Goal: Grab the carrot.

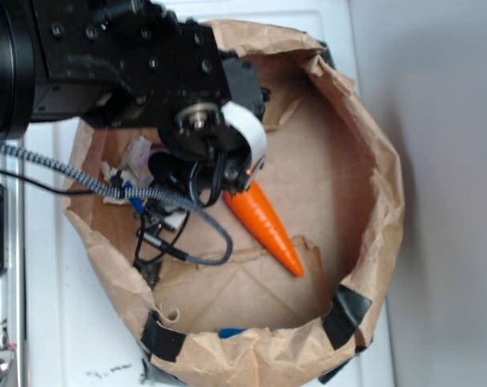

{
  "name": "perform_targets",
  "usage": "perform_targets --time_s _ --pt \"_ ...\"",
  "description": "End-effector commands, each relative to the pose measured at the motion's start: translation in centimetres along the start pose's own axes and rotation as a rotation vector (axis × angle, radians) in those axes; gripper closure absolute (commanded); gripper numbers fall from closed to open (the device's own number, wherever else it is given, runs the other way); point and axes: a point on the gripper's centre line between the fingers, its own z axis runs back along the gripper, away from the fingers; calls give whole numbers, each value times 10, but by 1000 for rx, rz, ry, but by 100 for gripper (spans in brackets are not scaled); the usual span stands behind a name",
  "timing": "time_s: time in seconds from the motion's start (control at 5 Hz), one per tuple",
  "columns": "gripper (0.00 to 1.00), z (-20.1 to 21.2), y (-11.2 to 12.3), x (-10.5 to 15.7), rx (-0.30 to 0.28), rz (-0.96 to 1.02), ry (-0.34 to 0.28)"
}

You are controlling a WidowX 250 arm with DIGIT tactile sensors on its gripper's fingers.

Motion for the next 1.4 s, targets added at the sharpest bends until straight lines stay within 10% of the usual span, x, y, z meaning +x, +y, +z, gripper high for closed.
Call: perform_targets --time_s 0.0,0.4,0.6,1.2 --pt "0 -14 29 54 58 13 -6" --pt "0 -13 42 87 44 14 -34" --pt "100 -16 44 87 65 13 -51" --pt "100 3 39 64 71 -5 -120"
